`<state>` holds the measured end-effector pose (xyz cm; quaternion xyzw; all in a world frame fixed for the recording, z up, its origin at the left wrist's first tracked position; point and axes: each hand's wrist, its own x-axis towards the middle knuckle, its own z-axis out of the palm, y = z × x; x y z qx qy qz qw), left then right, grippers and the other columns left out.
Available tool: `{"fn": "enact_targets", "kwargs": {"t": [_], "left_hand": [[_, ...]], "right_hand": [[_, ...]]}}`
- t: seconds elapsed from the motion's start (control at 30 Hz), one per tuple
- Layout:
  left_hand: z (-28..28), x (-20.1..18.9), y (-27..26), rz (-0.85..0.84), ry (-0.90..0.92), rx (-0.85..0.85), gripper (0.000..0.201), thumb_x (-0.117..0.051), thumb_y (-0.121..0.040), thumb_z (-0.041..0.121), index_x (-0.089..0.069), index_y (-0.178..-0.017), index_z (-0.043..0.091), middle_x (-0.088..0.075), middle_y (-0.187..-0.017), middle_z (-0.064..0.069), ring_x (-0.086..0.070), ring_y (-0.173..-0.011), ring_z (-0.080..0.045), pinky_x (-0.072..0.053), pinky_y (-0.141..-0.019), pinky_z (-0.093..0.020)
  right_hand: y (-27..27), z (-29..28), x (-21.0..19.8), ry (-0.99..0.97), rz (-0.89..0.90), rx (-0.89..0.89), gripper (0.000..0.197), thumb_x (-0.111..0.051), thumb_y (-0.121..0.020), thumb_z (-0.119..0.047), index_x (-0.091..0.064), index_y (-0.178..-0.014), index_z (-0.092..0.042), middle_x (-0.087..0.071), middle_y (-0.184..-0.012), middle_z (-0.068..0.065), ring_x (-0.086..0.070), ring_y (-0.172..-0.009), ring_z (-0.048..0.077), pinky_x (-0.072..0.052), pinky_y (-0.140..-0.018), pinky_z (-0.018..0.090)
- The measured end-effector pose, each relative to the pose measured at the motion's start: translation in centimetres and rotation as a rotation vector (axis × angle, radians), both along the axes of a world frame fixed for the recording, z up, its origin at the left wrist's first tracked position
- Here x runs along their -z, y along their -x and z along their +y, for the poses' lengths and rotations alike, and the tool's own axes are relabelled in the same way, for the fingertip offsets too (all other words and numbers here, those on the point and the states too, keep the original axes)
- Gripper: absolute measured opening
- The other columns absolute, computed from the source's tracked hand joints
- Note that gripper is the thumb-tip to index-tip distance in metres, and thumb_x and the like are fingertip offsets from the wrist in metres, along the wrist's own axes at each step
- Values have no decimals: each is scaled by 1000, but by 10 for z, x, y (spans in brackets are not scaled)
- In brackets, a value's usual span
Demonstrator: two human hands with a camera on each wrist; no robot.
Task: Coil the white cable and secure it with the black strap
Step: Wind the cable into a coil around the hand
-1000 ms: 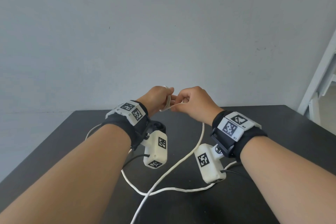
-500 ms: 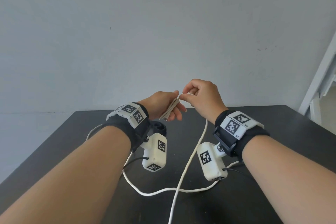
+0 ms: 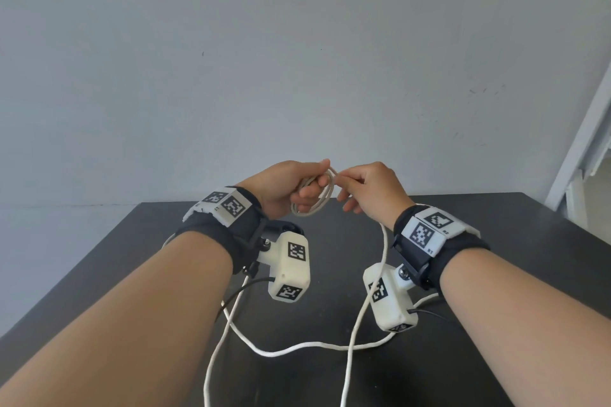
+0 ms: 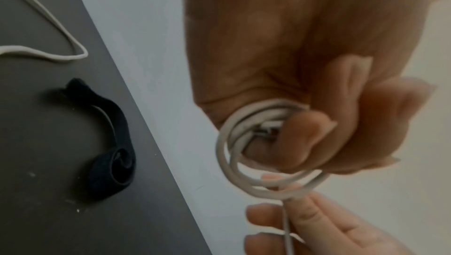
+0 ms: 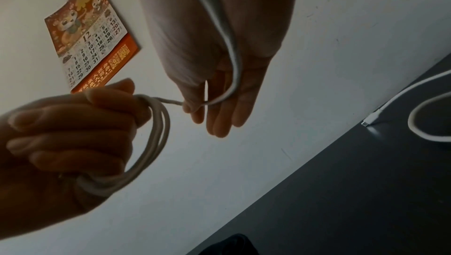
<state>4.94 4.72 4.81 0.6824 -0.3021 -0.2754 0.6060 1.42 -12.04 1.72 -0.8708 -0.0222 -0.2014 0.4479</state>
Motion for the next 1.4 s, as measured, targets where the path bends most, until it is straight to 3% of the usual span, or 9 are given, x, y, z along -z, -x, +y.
{"fn": "enact_targets", "kwargs": {"t": [0.33,0.57,0.7,0.9,1.0,1.1,1.13,1.27,1.4], "left_hand": [[-9,-16,5,275,392,-60,37,-27,-101,23,-57,-96,3,-61,-68,-5,-52,-52,-14,-44,-60,-26],[-13,-20,9,212,515,-221,28,-35,-96,-3,-42,-123,-6,-67,-103,-17,-56,-68,-19,-50,-77,-27],[-16,-15,5,60,420,-302,34,-37,-98,-3,-35,-132,-5,-65,-110,-13,-63,-90,-20,-49,-91,-29],[-19,-8,-3,-148,253,-510,43,-37,-96,-6,-28,-138,-4,-60,-126,-12,-57,-118,-21,-44,-94,-29],[-17,-3,-9,-257,96,-560,43,-39,-95,-3,-31,-137,-1,-62,-125,-6,-58,-116,-16,-45,-93,-31],[-16,3,-11,-392,-59,-572,19,-43,-94,1,-49,-107,12,-61,-126,-4,-61,-107,-11,-47,-88,-29],[-15,5,-11,-420,-95,-573,18,-44,-94,2,-49,-106,13,-62,-126,-4,-61,-105,-11,-48,-89,-29],[-12,10,-12,-402,-162,-546,40,-46,-94,6,-39,-133,1,-66,-120,-6,-62,-95,-12,-47,-79,-20],[-13,9,-12,-325,-194,-487,16,-39,-98,11,-47,-108,2,-68,-105,-10,-59,-86,-18,-45,-71,-22]], "right_hand": [[2,12,0,-22,184,-110,16,-48,-98,-26,-63,-102,-20,-70,-69,6,-57,-42,13,-47,-47,24],[4,17,4,142,257,-157,25,-45,-99,-25,-67,-111,-21,-59,-60,-3,-41,-35,0,-36,-47,17],[6,21,0,173,213,-164,25,-47,-98,-26,-70,-106,-19,-55,-58,-2,-45,-44,2,-35,-52,18],[8,24,-3,216,191,-158,23,-58,-92,-30,-72,-94,-12,-52,-57,-1,-48,-53,12,-35,-53,21],[9,25,-5,210,178,-149,20,-61,-90,-27,-72,-90,-10,-52,-58,-2,-48,-53,12,-36,-53,23],[9,26,-8,158,161,-125,21,-59,-91,-24,-69,-91,-5,-50,-60,-2,-46,-53,12,-36,-53,23],[9,27,-8,120,157,-115,20,-58,-91,-23,-67,-91,-5,-50,-60,-2,-46,-53,12,-36,-53,24],[9,27,-11,-39,161,-108,14,-56,-90,-17,-64,-88,-6,-47,-57,-1,-41,-44,12,-35,-44,22],[12,26,-11,-97,176,-139,16,-54,-92,-17,-63,-91,-4,-47,-54,0,-38,-36,10,-36,-42,20]]}}
